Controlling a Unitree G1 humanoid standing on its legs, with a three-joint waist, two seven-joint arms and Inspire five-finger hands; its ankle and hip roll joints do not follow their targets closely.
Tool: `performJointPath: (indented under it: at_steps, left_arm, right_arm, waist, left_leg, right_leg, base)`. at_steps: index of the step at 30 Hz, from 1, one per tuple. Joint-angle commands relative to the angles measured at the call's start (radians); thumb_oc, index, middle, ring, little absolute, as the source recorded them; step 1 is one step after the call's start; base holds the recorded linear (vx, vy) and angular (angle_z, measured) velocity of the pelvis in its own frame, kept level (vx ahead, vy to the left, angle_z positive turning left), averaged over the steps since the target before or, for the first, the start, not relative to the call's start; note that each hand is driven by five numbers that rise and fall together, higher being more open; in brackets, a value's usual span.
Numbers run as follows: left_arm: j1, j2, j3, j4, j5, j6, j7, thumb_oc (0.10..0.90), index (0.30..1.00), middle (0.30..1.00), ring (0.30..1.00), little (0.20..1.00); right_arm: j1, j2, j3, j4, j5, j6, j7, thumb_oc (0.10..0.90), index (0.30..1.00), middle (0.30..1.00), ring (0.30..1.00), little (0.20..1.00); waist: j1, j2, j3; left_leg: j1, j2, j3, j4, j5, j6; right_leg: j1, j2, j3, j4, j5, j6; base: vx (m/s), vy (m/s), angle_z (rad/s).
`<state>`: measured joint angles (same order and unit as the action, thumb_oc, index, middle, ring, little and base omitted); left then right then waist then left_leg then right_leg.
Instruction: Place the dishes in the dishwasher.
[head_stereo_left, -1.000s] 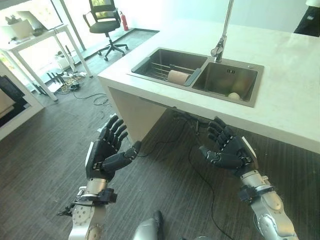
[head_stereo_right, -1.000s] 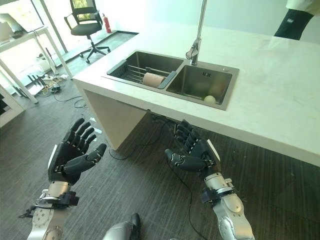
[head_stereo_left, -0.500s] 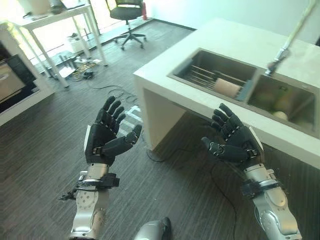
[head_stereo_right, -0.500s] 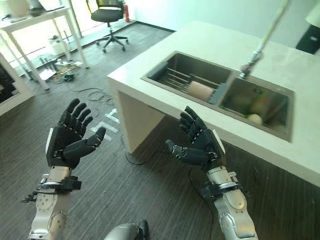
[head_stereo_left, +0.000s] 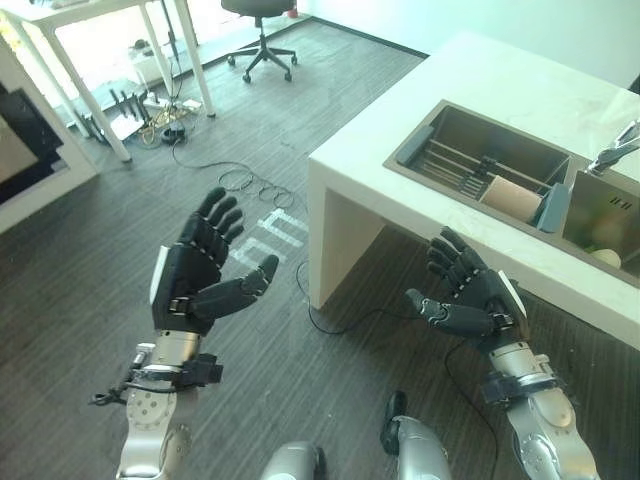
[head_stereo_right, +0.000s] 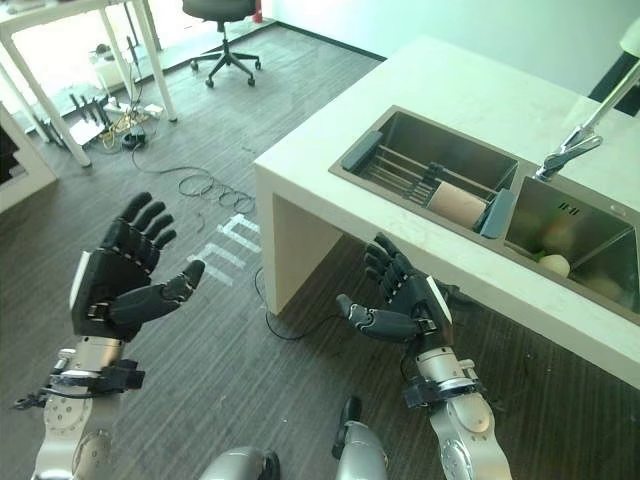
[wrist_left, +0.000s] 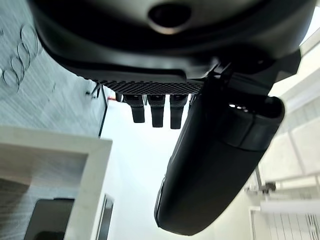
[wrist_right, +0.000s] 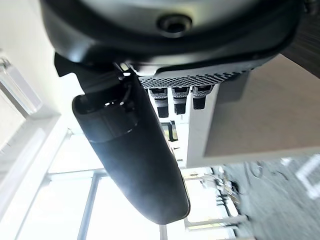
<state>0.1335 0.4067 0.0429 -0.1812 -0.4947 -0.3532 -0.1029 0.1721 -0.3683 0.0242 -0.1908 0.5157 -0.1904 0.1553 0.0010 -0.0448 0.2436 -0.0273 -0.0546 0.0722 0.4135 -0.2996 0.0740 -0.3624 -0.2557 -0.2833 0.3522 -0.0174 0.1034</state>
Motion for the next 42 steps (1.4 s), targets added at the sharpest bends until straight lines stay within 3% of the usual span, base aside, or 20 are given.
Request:
performJointPath:
  at_steps: [1,4,7,9,11,13,14,16,18,20,21,25,31,40,41,42]
  left_arm:
    - [-0.072,0.036,0.010,-0.181,0.019,-0.095,0.020,0.800,0.900,0.900,0.900,0.900]
    - [-0.075,0.034,0.007,-0.185,0.001,-0.105,0.022,0.800,0.900,0.900,0.900,0.900]
    - [-0.091,0.028,-0.004,-0.198,0.027,-0.161,0.016,0.800,0.900,0.900,0.900,0.900]
    - [-0.106,0.032,-0.013,-0.207,0.034,-0.186,0.009,0.800,0.900,0.900,0.900,0.900]
    - [-0.118,0.034,-0.017,-0.211,0.026,-0.199,-0.004,0.800,0.900,0.900,0.900,0.900]
    - [-0.120,0.020,-0.016,-0.238,0.031,-0.240,-0.040,0.800,0.900,0.900,0.900,0.900]
    - [-0.125,0.010,-0.020,-0.248,0.027,-0.232,-0.068,0.800,0.900,0.900,0.900,0.900]
    - [-0.121,0.010,-0.020,-0.259,0.019,-0.208,-0.078,0.800,0.900,0.900,0.900,0.900]
    - [-0.109,0.019,-0.019,-0.259,-0.026,-0.147,-0.082,0.800,0.900,0.900,0.900,0.900]
    - [-0.086,0.019,-0.016,-0.248,-0.016,-0.164,-0.041,0.800,0.900,0.900,0.900,0.900]
    - [-0.085,0.009,-0.017,-0.248,-0.022,-0.154,-0.035,0.800,0.900,0.900,0.900,0.900]
    - [-0.109,0.000,-0.046,-0.223,-0.049,-0.104,-0.079,0.800,0.900,0.900,0.900,0.900]
    - [-0.129,0.013,-0.067,-0.211,-0.126,-0.053,-0.168,0.800,0.900,0.900,0.900,0.900]
    - [-0.149,0.057,-0.058,-0.201,-0.097,0.007,-0.264,0.800,0.900,0.900,0.900,0.900]
    - [-0.151,0.061,-0.057,-0.200,-0.098,0.010,-0.266,0.800,0.900,0.900,0.900,0.900]
    - [-0.146,0.072,-0.044,-0.195,-0.106,0.002,-0.265,0.800,0.900,0.900,0.900,0.900]
  right_arm:
    - [-0.115,-0.024,-0.048,-0.087,0.042,-0.119,-0.043,0.800,0.900,0.900,0.900,0.900]
    - [-0.117,-0.030,-0.048,-0.096,0.038,-0.124,-0.064,0.800,0.900,0.900,0.900,0.900]
    - [-0.116,-0.039,-0.067,-0.107,0.064,-0.144,-0.064,0.800,0.900,0.900,0.900,0.900]
    - [-0.105,-0.044,-0.084,-0.120,0.068,-0.159,-0.056,0.800,0.900,0.900,0.900,0.900]
    - [-0.092,-0.049,-0.098,-0.130,0.078,-0.164,-0.046,0.800,0.900,0.900,0.900,0.900]
    - [-0.073,-0.046,-0.119,-0.149,0.106,-0.170,-0.010,0.800,0.900,0.900,0.900,0.900]
    - [-0.070,-0.044,-0.119,-0.156,0.103,-0.173,-0.006,0.800,0.900,0.900,0.900,0.900]
    - [-0.081,-0.046,-0.117,-0.155,0.108,-0.162,-0.005,0.800,0.900,0.900,0.900,0.900]
    - [-0.110,-0.042,-0.102,-0.145,0.104,-0.142,0.004,0.800,0.900,0.900,0.900,0.900]
    - [-0.137,-0.034,-0.069,-0.153,0.077,-0.110,0.012,0.800,0.900,0.900,0.900,0.900]
    - [-0.143,-0.040,-0.060,-0.163,0.059,-0.100,-0.003,0.800,0.900,0.900,0.900,0.900]
    - [-0.146,-0.051,-0.069,-0.152,0.068,-0.122,-0.019,0.800,0.900,0.900,0.900,0.900]
    - [-0.112,-0.061,-0.105,-0.177,0.068,-0.122,-0.032,0.800,0.900,0.900,0.900,0.900]
    - [-0.118,-0.053,-0.120,-0.160,0.042,-0.109,-0.037,0.800,0.900,0.900,0.900,0.900]
    - [-0.118,-0.053,-0.122,-0.159,0.045,-0.109,-0.034,0.800,0.900,0.900,0.900,0.900]
    - [-0.113,-0.049,-0.123,-0.154,0.058,-0.111,-0.012,0.800,0.900,0.900,0.900,0.900]
  waist:
    - [-0.004,-0.003,-0.100]
    - [-0.014,0.002,-0.120]
    - [-0.029,0.007,-0.132]
    - [-0.042,0.013,-0.135]
    - [-0.047,0.001,-0.134]
    - [-0.049,-0.008,-0.108]
    - [-0.049,-0.006,-0.082]
    - [-0.048,-0.002,-0.074]
    - [-0.039,0.012,-0.064]
    - [-0.014,0.053,-0.056]
    - [0.000,0.058,-0.056]
    - [-0.013,0.058,-0.064]
    - [-0.035,0.065,-0.081]
    - [-0.029,0.061,-0.084]
    - [-0.028,0.061,-0.084]
    - [-0.029,0.063,-0.078]
  left_leg:
    - [0.055,0.045,0.038,-0.113,-0.026,-0.050]
    - [0.085,0.065,0.049,-0.113,-0.032,-0.065]
    - [0.117,0.080,0.068,-0.113,-0.013,-0.089]
    - [0.143,0.100,0.081,-0.113,0.086,-0.121]
    - [0.167,0.111,0.101,-0.113,0.225,-0.151]
    - [0.031,0.119,0.078,0.154,0.292,-0.164]
    - [-0.064,0.102,0.046,0.165,0.257,-0.132]
    - [-0.051,0.094,0.041,0.089,0.244,-0.121]
    - [-0.014,0.067,0.016,-0.103,0.252,-0.115]
    - [-0.105,0.041,-0.120,-0.113,0.211,-0.120]
    - [-0.143,0.044,-0.147,-0.113,0.230,-0.130]
    - [-0.143,0.060,-0.111,-0.113,0.169,-0.121]
    - [-0.126,0.067,-0.078,-0.113,0.139,-0.109]
    - [-0.102,0.045,-0.076,-0.113,0.110,-0.066]
    - [-0.102,0.045,-0.075,-0.113,0.109,-0.063]
    - [-0.098,0.051,-0.072,-0.113,0.108,-0.055]
  right_leg:
    - [0.143,0.045,-0.014,-0.052,-0.010,0.063]
    - [0.161,0.074,-0.010,-0.052,-0.040,0.041]
    - [0.175,0.102,-0.001,-0.052,-0.063,0.015]
    - [0.190,0.130,0.017,-0.052,-0.086,-0.010]
    - [0.212,0.136,0.036,-0.052,-0.107,-0.034]
    - [0.253,0.157,0.069,-0.052,-0.134,-0.076]
    - [0.277,0.179,0.112,-0.052,-0.142,-0.080]
    - [0.286,0.192,0.144,-0.052,-0.148,-0.074]
    - [0.297,0.219,0.209,-0.052,-0.158,-0.057]
    - [0.313,0.278,0.275,-0.052,-0.173,-0.048]
    - [0.329,0.291,0.293,-0.052,-0.193,-0.052]
    - [0.332,0.268,0.265,-0.052,-0.206,-0.043]
    - [0.335,0.241,0.239,-0.052,-0.212,-0.028]
    - [0.351,0.220,0.214,-0.052,-0.197,-0.010]
    - [0.357,0.222,0.210,-0.052,-0.192,-0.008]
    - [0.360,0.227,0.177,-0.052,-0.146,0.006]
  base:
    - [0.25,-0.274,0.07]
    - [0.26,-0.290,0.05]
    - [0.26,-0.288,-0.27]
    - [0.27,-0.312,-0.32]
    - [0.24,-0.287,-0.45]
    - [0.23,-0.278,-0.52]
    - [0.16,-0.119,-0.57]
    - [0.15,0.033,-1.07]
    - [0.18,0.138,-0.98]
    - [0.21,0.196,-1.53]
    - [0.19,0.166,-1.83]
    - [0.06,0.143,-0.89]
    - [0.07,0.173,0.06]
    - [0.06,0.167,0.06]
    - [0.03,0.100,-0.14]
    - [0.02,0.072,-0.17]
